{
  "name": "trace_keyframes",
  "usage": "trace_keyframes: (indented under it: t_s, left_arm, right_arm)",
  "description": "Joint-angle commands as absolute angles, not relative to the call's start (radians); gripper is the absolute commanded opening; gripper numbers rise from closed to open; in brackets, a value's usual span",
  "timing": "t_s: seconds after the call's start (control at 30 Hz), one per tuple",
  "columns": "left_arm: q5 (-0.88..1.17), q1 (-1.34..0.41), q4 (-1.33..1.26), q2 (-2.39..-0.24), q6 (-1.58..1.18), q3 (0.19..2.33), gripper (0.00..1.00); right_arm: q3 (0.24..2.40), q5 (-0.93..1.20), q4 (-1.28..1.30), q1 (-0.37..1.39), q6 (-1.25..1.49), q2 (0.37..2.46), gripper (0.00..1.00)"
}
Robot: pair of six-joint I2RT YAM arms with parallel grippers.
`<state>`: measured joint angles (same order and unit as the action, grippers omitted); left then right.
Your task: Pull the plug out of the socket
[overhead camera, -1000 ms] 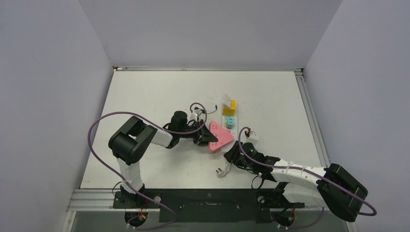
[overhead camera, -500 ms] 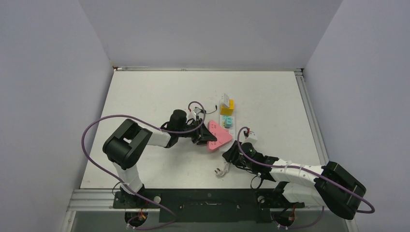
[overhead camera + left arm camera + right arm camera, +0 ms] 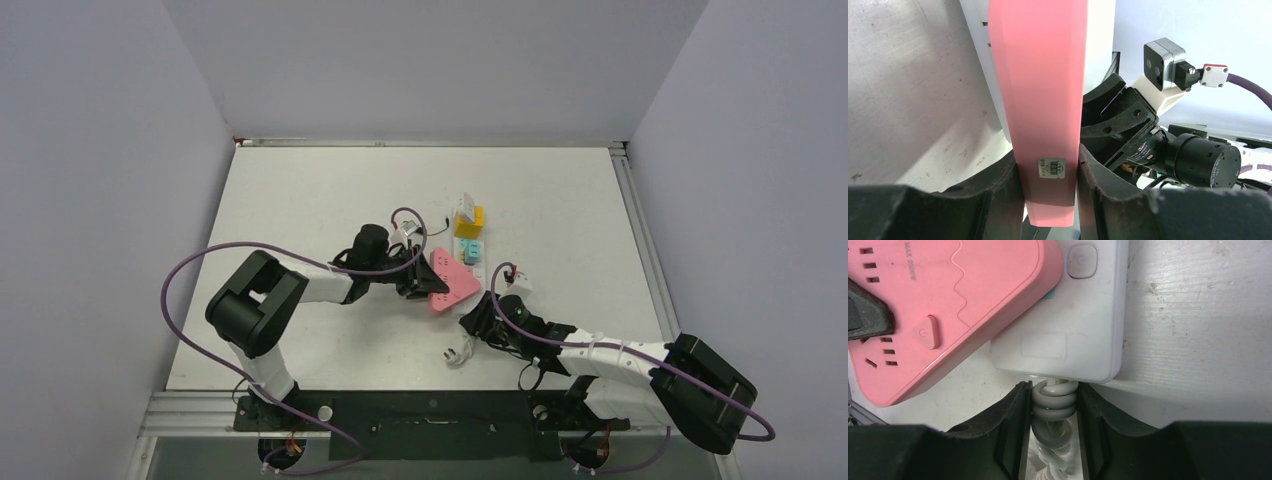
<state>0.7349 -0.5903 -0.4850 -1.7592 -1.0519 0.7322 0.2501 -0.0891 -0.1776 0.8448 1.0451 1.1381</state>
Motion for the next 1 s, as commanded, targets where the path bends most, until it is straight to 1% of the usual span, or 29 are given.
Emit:
trace_keyframes:
  t_s: [0.0,0.1,0.53,0.97]
  left_arm:
    - [0.71,-0.597,-0.435,-1.727,-0.988,0.769,0.0]
    - [0.722,-0.596,-0.459,-1.731,-1.017,0.765,0.0]
    - [0.722,-0.548,-0.344,-1.743,-1.026,0.778,0.0]
    - [0.752,-0.532,-0.374,-1.741,-1.045,0.773,0.0]
  right_arm:
    - [0.241,-0.117,-0.159,0.842,1.046,1.137,0.05]
    - [0.238,-0.119,-0.157,0.841,1.046,1.136,0.05]
    - [0.281,-0.194,-0.063,0.854,1.001,1.159,0.05]
    - [0.308,-0.224,-0.039,0.872,0.992,1.199,0.05]
